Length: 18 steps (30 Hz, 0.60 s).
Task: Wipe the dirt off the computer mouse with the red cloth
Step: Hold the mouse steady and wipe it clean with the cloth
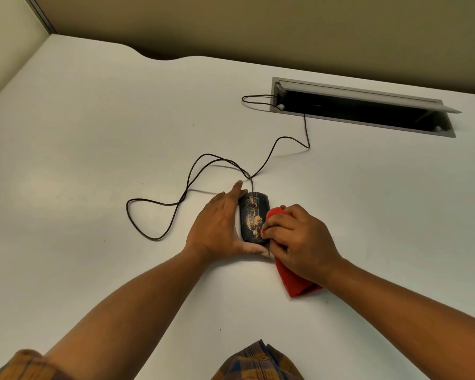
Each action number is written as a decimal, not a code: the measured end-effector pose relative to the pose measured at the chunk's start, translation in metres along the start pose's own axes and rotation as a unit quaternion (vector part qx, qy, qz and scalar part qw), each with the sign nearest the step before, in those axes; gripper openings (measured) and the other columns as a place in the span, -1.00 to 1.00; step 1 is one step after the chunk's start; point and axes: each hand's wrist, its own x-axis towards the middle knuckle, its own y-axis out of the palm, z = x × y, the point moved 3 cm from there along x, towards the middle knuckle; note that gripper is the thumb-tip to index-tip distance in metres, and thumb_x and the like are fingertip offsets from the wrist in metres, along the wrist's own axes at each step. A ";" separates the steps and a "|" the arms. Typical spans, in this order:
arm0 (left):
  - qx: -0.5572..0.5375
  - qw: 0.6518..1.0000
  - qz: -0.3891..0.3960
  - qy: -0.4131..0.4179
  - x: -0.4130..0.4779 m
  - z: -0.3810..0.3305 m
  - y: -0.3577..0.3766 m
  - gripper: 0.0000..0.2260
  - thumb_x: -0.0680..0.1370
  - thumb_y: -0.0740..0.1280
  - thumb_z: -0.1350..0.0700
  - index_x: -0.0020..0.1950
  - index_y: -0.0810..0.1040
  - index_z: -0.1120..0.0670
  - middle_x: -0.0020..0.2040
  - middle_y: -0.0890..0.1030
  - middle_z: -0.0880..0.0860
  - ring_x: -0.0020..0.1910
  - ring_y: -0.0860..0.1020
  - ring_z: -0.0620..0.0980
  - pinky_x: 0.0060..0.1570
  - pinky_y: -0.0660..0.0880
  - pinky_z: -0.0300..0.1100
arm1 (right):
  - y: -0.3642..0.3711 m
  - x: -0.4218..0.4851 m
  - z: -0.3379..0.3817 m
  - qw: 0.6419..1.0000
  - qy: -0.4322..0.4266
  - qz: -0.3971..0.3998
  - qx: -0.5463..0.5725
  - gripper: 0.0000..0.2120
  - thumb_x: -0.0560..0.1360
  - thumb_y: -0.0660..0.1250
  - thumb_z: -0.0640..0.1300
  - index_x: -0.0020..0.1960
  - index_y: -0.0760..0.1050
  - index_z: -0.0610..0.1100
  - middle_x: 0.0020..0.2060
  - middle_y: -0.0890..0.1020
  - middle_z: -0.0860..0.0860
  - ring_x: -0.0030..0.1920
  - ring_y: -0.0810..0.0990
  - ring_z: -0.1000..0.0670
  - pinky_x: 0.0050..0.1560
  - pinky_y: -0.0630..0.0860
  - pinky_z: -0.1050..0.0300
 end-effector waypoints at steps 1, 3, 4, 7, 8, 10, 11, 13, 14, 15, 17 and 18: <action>0.001 1.000 0.002 -0.001 0.000 0.000 0.000 0.32 0.05 0.34 -0.61 0.60 -0.04 0.07 0.46 0.38 -0.04 0.41 0.35 -0.03 0.41 0.31 -0.05 | -0.001 -0.001 -0.001 1.000 -0.004 0.000 -0.004 -0.88 0.49 0.37 -0.09 -0.06 0.69 -0.06 -0.04 0.70 0.07 -0.05 0.55 -0.07 -0.18 0.54 0.04; 0.002 1.000 0.002 0.000 0.001 0.000 -0.001 0.32 0.06 0.35 -0.61 0.60 -0.04 0.07 0.47 0.38 -0.05 0.41 0.35 -0.03 0.41 0.31 -0.05 | -0.003 0.000 0.000 1.000 -0.016 -0.007 -0.009 -0.88 0.50 0.37 -0.09 -0.06 0.69 -0.07 -0.04 0.70 0.06 -0.06 0.55 -0.08 -0.20 0.54 0.03; 0.002 1.000 0.002 0.001 0.001 0.000 -0.001 0.32 0.06 0.34 -0.61 0.60 -0.04 0.08 0.47 0.38 -0.05 0.41 0.35 -0.02 0.41 0.31 -0.04 | -0.002 0.000 0.001 1.000 -0.024 -0.010 -0.011 -0.87 0.51 0.37 -0.09 -0.05 0.69 -0.08 -0.03 0.70 0.06 -0.06 0.56 -0.10 -0.20 0.53 0.03; 0.002 1.000 0.001 0.001 0.001 0.000 0.000 0.32 0.06 0.33 -0.62 0.59 -0.03 0.08 0.46 0.40 -0.03 0.40 0.37 -0.02 0.40 0.33 -0.04 | 0.002 -0.001 0.004 0.998 -0.050 0.005 -0.024 -0.82 0.54 0.35 -0.05 -0.01 0.68 -0.11 -0.01 0.70 0.02 -0.05 0.57 -0.15 -0.20 0.55 0.00; 0.002 1.000 0.001 0.000 0.001 0.000 -0.001 0.32 0.06 0.33 -0.62 0.59 -0.03 0.07 0.46 0.40 -0.03 0.40 0.37 -0.02 0.40 0.33 -0.03 | 0.002 -0.004 0.003 0.998 -0.056 0.013 -0.029 -0.82 0.54 0.35 -0.05 0.00 0.68 -0.11 -0.01 0.70 0.01 -0.05 0.58 -0.16 -0.19 0.56 -0.01; 0.006 1.000 0.003 -0.002 0.001 0.000 -0.001 0.32 0.05 0.32 -0.63 0.59 -0.04 0.07 0.46 0.39 -0.03 0.40 0.37 -0.01 0.40 0.33 -0.03 | 0.001 -0.009 0.000 0.997 -0.062 0.024 -0.036 -0.83 0.53 0.35 -0.08 -0.01 0.68 -0.12 -0.01 0.70 0.00 -0.04 0.58 -0.16 -0.20 0.57 0.00; 0.007 1.000 0.006 -0.002 0.001 0.000 0.000 0.32 0.05 0.31 -0.63 0.59 -0.04 0.06 0.47 0.39 -0.03 0.41 0.36 -0.01 0.40 0.33 -0.02 | 0.000 -0.011 -0.001 0.997 -0.061 0.026 -0.038 -0.82 0.53 0.34 -0.09 -0.01 0.68 -0.12 -0.01 0.70 0.00 -0.04 0.57 -0.16 -0.20 0.58 -0.01; 0.007 1.000 0.008 -0.004 0.001 0.000 0.000 0.32 0.05 0.31 -0.63 0.59 -0.05 0.04 0.47 0.38 -0.04 0.42 0.35 -0.01 0.41 0.32 -0.02 | -0.004 -0.009 -0.002 0.998 -0.056 0.021 -0.037 -0.81 0.54 0.32 -0.09 -0.01 0.68 -0.12 0.00 0.70 0.00 -0.03 0.57 -0.16 -0.16 0.58 0.00; 0.006 1.000 0.008 -0.004 0.001 0.000 0.000 0.32 0.05 0.31 -0.63 0.59 -0.05 0.04 0.47 0.38 -0.04 0.42 0.35 -0.02 0.41 0.32 -0.03 | -0.004 -0.007 -0.002 0.998 -0.052 0.014 -0.034 -0.81 0.54 0.32 -0.09 -0.01 0.69 -0.13 0.00 0.70 -0.01 -0.02 0.57 -0.16 -0.14 0.58 0.01; 0.005 1.000 0.006 -0.002 0.002 0.000 0.000 0.32 0.05 0.31 -0.63 0.59 -0.04 0.05 0.47 0.38 -0.04 0.42 0.35 -0.02 0.41 0.31 -0.04 | -0.004 -0.004 -0.001 0.998 -0.050 0.007 -0.031 -0.81 0.54 0.33 -0.09 -0.01 0.69 -0.13 0.00 0.70 -0.01 -0.02 0.57 -0.16 -0.13 0.57 0.02; 0.006 1.000 0.003 0.000 0.001 0.000 0.000 0.32 0.05 0.32 -0.63 0.59 -0.03 0.07 0.47 0.38 -0.04 0.41 0.36 -0.02 0.41 0.31 -0.04 | 0.000 -0.005 0.000 0.998 -0.050 0.008 -0.029 -0.81 0.53 0.34 -0.08 0.00 0.68 -0.14 0.00 0.70 -0.01 -0.02 0.57 -0.17 -0.14 0.57 0.01; 0.006 1.000 0.003 0.000 0.001 0.000 0.000 0.32 0.06 0.33 -0.62 0.59 -0.02 0.07 0.47 0.38 -0.04 0.41 0.36 -0.02 0.41 0.31 -0.05 | 0.002 -0.008 0.001 0.998 -0.050 0.014 -0.026 -0.81 0.53 0.33 -0.08 0.01 0.68 -0.14 0.01 0.70 -0.01 -0.02 0.57 -0.16 -0.15 0.58 0.00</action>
